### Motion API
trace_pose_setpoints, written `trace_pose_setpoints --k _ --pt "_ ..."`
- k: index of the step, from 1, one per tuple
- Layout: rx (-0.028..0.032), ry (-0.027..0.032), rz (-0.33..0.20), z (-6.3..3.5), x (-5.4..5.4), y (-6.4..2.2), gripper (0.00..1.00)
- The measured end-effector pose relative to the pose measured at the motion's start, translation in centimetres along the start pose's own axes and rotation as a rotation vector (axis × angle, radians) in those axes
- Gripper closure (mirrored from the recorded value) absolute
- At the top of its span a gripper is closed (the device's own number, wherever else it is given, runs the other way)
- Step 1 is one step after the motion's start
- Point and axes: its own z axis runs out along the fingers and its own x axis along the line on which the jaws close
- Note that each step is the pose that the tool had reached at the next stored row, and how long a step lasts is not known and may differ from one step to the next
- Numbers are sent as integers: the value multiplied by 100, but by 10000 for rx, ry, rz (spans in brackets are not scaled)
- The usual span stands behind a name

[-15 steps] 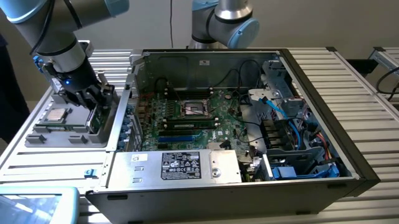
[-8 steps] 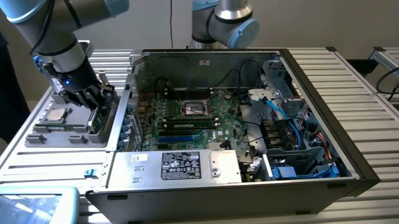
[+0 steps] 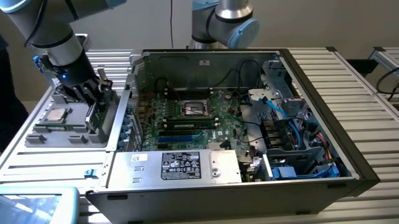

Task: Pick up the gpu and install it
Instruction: 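Pick up the gpu and move the gpu toward the slot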

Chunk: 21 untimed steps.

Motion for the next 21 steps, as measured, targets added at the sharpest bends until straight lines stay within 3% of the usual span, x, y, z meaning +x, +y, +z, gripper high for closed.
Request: trace_pose_setpoints --k 21 --pt "-9 21 3 -952 -48 24 71"
